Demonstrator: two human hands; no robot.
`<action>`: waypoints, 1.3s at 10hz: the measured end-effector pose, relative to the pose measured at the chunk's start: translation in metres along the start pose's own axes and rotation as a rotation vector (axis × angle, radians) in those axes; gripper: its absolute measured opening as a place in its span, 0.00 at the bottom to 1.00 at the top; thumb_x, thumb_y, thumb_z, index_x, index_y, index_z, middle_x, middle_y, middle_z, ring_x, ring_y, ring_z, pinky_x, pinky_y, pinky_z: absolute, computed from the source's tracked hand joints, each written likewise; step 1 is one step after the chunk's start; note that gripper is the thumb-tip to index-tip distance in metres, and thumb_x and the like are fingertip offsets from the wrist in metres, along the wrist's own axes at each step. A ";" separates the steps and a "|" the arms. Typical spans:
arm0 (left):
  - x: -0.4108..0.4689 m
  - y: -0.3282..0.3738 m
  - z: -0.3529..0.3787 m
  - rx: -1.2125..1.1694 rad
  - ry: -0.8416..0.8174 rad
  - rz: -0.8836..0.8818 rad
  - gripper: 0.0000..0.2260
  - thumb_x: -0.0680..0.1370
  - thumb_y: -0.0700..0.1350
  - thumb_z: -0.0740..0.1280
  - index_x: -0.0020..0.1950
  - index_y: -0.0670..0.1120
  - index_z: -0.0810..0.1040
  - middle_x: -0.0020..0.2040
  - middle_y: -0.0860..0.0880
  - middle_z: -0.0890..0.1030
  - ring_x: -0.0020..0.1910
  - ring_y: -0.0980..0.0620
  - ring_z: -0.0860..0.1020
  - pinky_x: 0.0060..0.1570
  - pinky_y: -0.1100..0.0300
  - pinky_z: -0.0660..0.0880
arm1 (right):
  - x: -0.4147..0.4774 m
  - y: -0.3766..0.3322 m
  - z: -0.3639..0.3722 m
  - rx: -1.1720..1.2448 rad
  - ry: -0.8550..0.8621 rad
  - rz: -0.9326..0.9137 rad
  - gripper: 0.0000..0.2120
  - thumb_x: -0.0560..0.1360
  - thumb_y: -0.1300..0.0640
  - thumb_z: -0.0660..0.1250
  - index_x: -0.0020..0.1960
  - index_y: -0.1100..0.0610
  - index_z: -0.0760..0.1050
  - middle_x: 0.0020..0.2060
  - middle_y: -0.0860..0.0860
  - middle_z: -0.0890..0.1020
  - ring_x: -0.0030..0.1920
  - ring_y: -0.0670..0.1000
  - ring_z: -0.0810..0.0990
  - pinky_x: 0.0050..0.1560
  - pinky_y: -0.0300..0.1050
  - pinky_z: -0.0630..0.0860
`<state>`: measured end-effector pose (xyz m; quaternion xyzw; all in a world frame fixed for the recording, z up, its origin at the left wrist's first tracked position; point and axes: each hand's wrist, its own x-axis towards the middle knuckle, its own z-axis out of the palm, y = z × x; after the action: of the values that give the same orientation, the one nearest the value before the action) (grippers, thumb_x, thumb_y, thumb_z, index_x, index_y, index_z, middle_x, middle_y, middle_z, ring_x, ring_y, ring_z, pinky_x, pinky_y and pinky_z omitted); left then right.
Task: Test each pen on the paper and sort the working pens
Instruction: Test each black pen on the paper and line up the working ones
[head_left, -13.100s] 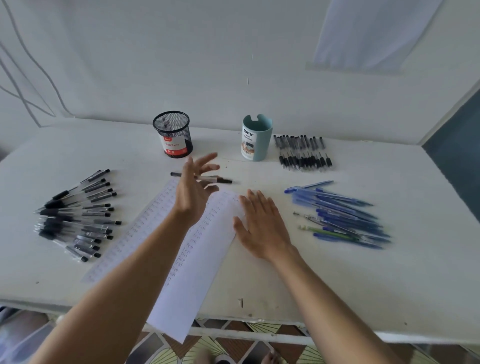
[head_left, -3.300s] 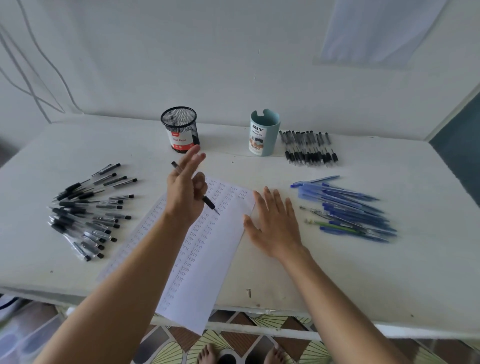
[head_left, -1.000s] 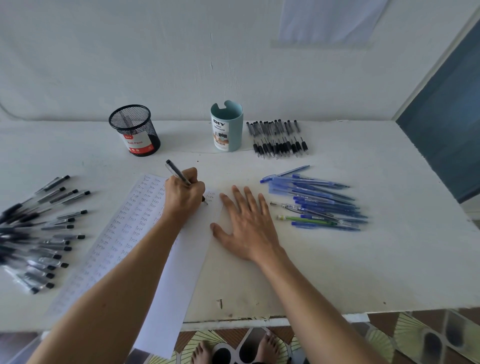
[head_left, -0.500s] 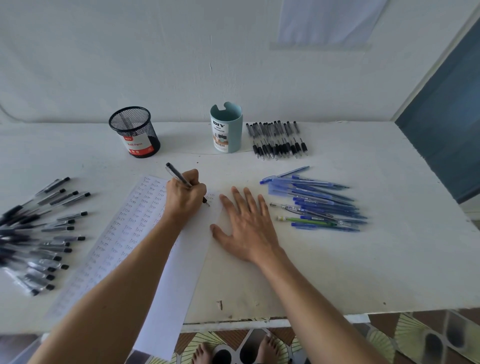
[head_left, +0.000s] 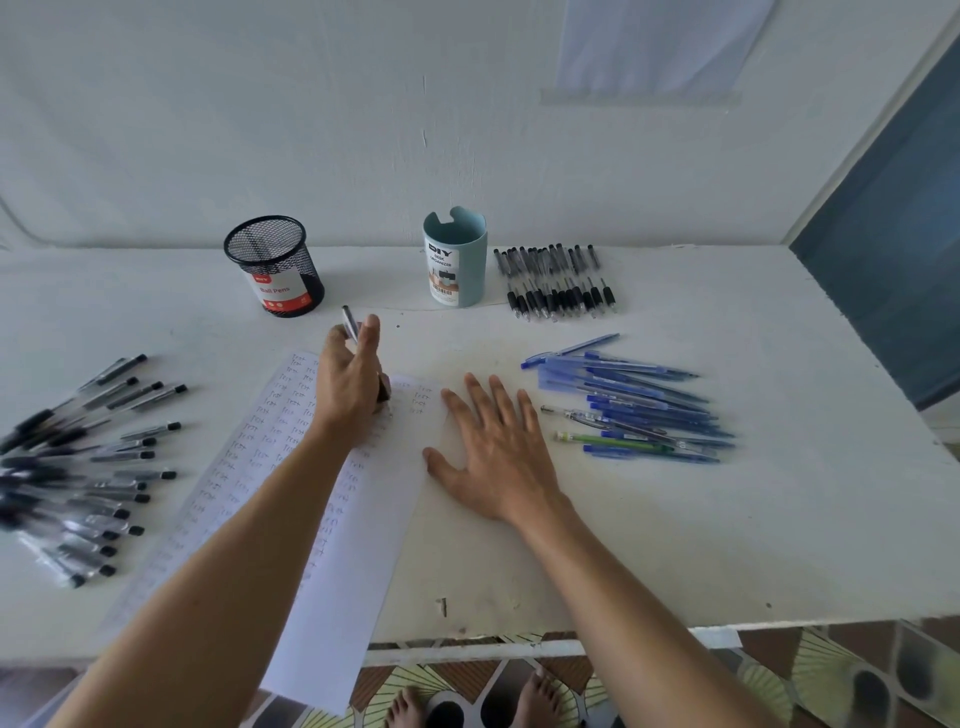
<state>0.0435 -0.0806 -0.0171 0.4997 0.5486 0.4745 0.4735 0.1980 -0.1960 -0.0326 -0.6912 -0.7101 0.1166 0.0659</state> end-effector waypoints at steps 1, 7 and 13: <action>-0.001 0.000 0.000 0.089 -0.007 0.062 0.17 0.81 0.64 0.57 0.48 0.52 0.76 0.31 0.42 0.74 0.28 0.47 0.74 0.32 0.53 0.71 | 0.000 0.000 -0.001 0.005 -0.004 0.002 0.37 0.78 0.33 0.50 0.81 0.46 0.44 0.81 0.50 0.42 0.80 0.53 0.37 0.78 0.58 0.35; 0.010 0.017 0.027 0.765 -0.224 0.009 0.16 0.77 0.52 0.71 0.58 0.44 0.76 0.50 0.44 0.80 0.44 0.46 0.78 0.36 0.57 0.71 | -0.001 0.001 0.001 0.055 0.019 0.000 0.35 0.78 0.34 0.52 0.81 0.44 0.48 0.81 0.47 0.43 0.80 0.51 0.37 0.77 0.56 0.33; 0.015 -0.018 -0.023 1.197 -0.095 0.170 0.27 0.83 0.59 0.50 0.79 0.48 0.57 0.81 0.46 0.56 0.80 0.44 0.50 0.77 0.44 0.48 | 0.051 -0.014 -0.014 0.201 0.283 0.276 0.22 0.76 0.39 0.61 0.65 0.51 0.73 0.60 0.50 0.79 0.63 0.57 0.72 0.61 0.54 0.64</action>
<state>0.0185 -0.0674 -0.0333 0.7422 0.6564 0.0966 0.0945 0.1862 -0.1440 -0.0194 -0.7814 -0.5772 0.0965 0.2168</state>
